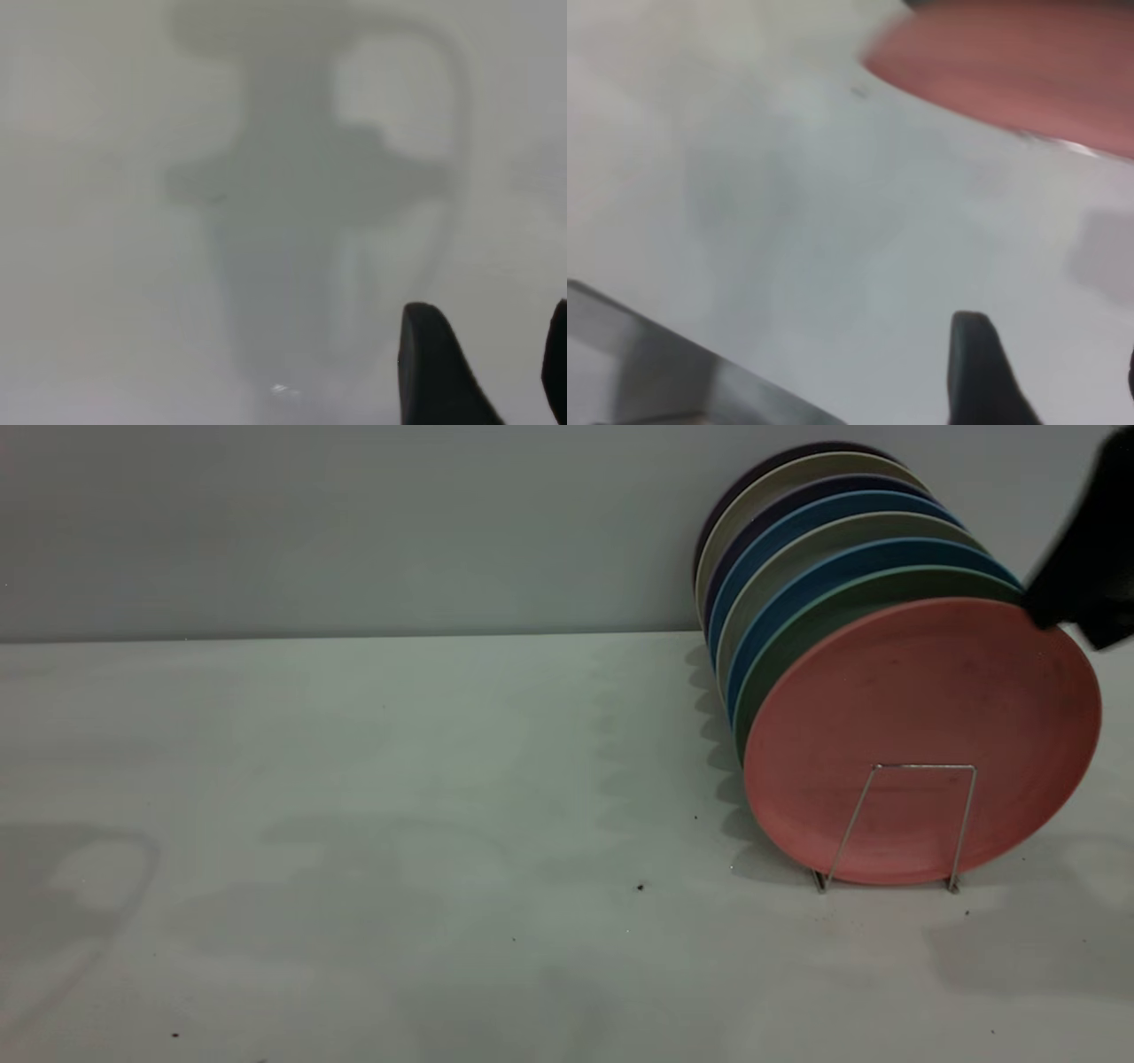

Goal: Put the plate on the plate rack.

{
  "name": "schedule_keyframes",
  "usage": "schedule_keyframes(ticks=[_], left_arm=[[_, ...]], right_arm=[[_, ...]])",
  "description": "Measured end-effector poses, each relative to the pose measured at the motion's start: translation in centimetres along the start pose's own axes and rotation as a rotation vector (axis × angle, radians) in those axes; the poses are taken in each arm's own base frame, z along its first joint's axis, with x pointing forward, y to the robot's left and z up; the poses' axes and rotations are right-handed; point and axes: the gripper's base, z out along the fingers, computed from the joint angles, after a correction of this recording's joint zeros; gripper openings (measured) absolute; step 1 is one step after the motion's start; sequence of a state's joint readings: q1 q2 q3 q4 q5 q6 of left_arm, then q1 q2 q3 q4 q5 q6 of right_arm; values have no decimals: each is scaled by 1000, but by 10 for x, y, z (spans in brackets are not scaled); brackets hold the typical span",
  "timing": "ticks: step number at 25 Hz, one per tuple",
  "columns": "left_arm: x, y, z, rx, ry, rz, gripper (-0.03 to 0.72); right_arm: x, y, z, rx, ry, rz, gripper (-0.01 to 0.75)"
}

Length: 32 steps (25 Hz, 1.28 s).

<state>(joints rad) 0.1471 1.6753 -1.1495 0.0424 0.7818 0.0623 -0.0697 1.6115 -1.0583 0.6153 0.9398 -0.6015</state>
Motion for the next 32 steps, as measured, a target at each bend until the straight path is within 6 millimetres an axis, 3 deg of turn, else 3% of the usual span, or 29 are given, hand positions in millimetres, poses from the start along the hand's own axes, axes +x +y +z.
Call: schedule_keyframes(ticks=[5, 9, 13, 15, 20, 25, 28, 32], left_arm=[[22, 5, -63, -57, -87, -34, 337], [50, 2, -112, -33, -158, -37, 337], [87, -7, -155, 39, -267, -8, 337], [110, -12, -165, 65, -307, -1, 342], [172, -20, -172, 83, -388, 5, 412], [224, -25, -170, 72, -492, 8, 447], [252, -28, -170, 66, -566, 6, 449], [275, -29, -161, 70, -591, 34, 449]], right_arm=[[19, 6, -39, 192, 66, 18, 417], [41, 27, -81, 250, 37, 13, 417], [80, 54, -115, 270, -56, -31, 417], [105, 67, -129, 280, -107, -57, 417], [159, 90, -152, 305, -244, -120, 417], [195, 109, -171, 337, -413, -184, 417], [217, 111, -168, 343, -466, -187, 417], [243, 108, -151, 336, -501, -165, 417]])
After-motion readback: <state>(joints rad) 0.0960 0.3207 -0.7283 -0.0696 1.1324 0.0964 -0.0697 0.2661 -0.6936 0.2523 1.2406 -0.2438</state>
